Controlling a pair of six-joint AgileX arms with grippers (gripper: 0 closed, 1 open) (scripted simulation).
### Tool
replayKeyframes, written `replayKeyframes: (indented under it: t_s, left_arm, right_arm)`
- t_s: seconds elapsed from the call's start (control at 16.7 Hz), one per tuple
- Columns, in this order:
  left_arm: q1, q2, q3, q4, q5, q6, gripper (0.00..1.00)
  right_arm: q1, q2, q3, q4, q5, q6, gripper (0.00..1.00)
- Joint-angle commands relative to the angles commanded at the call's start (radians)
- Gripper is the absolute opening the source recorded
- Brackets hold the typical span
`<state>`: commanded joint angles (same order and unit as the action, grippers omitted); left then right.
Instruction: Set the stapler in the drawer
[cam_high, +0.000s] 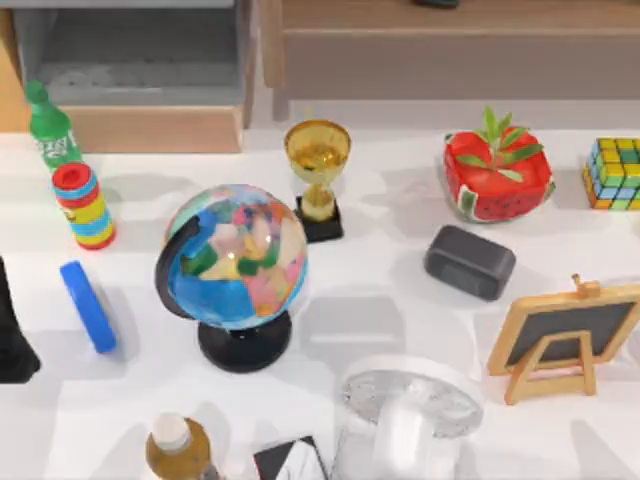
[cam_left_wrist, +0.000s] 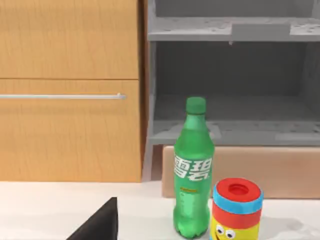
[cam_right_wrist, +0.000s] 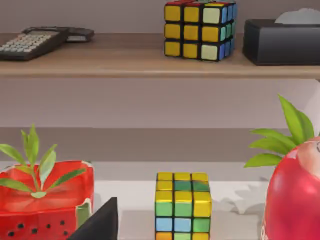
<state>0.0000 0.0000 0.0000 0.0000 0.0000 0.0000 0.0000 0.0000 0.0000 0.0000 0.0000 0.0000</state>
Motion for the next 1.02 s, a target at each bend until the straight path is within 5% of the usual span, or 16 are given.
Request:
replayKeyframes:
  t_s: [0.48, 1.02]
  left_arm:
    - [0.037, 0.194, 0.095, 0.102, 0.041, 0.138, 1.0]
    - [0.18, 0.971, 0.466, 0.499, 0.199, 0.674, 1.0]
  right_arm:
    - [0.0, 0.0, 0.0, 0.0, 0.0, 0.0, 1.0]
    - [0.0, 0.0, 0.0, 0.0, 0.0, 0.0, 1.0]
